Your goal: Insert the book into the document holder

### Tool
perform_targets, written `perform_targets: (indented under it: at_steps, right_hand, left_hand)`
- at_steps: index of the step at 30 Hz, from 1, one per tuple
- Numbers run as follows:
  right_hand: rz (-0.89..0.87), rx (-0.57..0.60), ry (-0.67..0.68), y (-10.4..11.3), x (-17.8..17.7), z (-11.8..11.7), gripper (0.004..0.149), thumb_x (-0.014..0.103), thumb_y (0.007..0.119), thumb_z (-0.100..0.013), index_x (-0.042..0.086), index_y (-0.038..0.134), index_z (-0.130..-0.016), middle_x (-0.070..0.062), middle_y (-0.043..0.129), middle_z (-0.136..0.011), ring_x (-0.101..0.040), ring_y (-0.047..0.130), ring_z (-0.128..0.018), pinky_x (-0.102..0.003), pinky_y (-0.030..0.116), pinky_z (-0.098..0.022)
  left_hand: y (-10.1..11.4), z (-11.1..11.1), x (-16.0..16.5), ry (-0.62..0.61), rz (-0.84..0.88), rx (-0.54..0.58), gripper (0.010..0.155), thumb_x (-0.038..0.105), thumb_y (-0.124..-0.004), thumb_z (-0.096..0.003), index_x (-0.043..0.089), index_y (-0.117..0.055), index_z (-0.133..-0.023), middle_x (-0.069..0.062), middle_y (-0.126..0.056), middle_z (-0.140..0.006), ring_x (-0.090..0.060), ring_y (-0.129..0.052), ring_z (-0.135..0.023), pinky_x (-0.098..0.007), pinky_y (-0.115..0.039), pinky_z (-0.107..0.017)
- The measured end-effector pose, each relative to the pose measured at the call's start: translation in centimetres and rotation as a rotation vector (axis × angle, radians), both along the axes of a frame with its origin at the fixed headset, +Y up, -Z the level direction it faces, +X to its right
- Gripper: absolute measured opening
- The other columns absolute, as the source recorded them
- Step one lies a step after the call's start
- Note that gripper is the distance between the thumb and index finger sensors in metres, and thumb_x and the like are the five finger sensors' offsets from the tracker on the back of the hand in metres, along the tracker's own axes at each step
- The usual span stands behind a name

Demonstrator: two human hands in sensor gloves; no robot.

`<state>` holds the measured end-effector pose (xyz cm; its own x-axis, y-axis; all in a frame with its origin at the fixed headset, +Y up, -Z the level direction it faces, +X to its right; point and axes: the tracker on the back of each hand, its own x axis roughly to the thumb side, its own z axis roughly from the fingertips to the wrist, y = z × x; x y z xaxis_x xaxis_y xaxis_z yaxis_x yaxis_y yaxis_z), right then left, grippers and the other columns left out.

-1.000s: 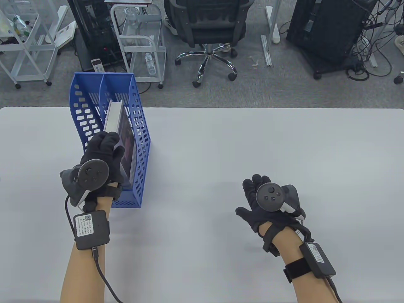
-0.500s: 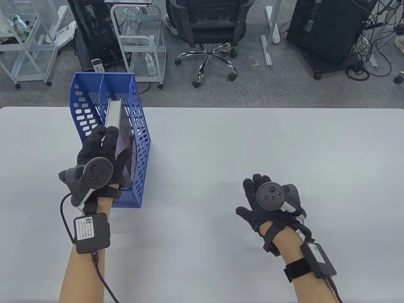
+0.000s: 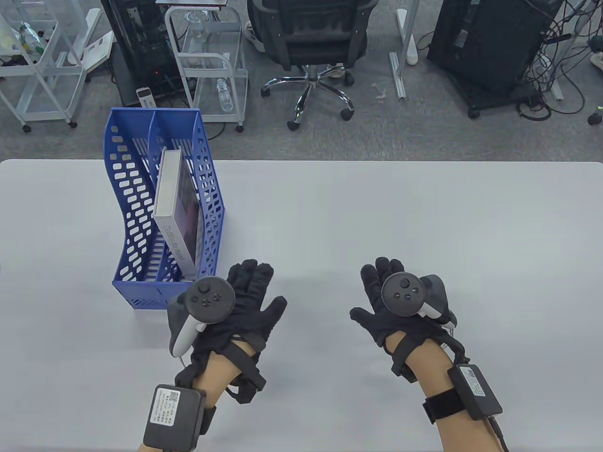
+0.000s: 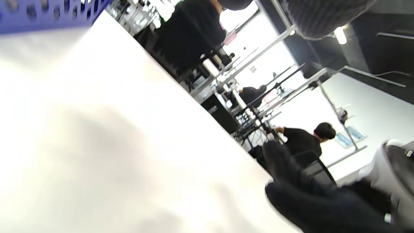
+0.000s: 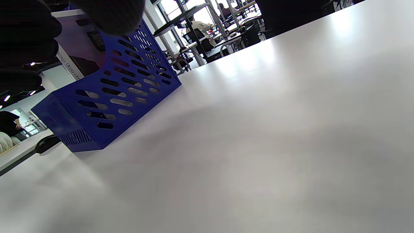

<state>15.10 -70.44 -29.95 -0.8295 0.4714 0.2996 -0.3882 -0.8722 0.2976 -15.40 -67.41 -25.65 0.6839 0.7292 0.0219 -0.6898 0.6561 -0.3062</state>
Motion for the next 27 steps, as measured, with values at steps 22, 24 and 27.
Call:
perform_targets:
  at_steps: [22, 24, 27]
  right_hand:
    - [0.112, -0.043, 0.052, -1.8, -2.5, 0.6, 0.088, 0.053, 0.071, -0.045, 0.004, 0.016, -0.095, -0.025, 0.005, -0.1, -0.055, 0.006, -0.089, -0.076, 0.028, -0.059]
    - [0.112, -0.045, 0.055, -1.8, -2.6, 0.7, 0.088, 0.053, 0.071, -0.045, 0.004, 0.016, -0.095, -0.025, 0.005, -0.1, -0.055, 0.005, -0.089, -0.076, 0.028, -0.059]
    - [0.114, -0.043, 0.055, -1.8, -2.6, 0.6, 0.088, 0.053, 0.071, -0.045, 0.005, 0.016, -0.095, -0.025, 0.005, -0.1, -0.055, 0.006, -0.089, -0.076, 0.028, -0.059]
  left_hand:
    - [-6.0, -1.7, -0.1, 0.036, -0.235, -0.011, 0.084, 0.065, -0.066, -0.0438, 0.036, -0.015, -0.104, 0.011, 0.004, -0.109, -0.02, 0.005, -0.105, -0.054, -0.011, -0.073]
    - [-6.1, -1.8, -0.1, 0.033, -0.237, -0.014, 0.084, 0.065, -0.066, -0.0438, 0.036, -0.015, -0.104, 0.011, 0.004, -0.11, -0.02, 0.005, -0.106, -0.054, -0.011, -0.073]
    - [-6.0, -1.8, -0.2, 0.033, -0.24, -0.019, 0.084, 0.064, -0.066, -0.0438, 0.036, -0.015, -0.104, 0.011, 0.004, -0.109, -0.02, 0.006, -0.105, -0.054, -0.011, -0.073]
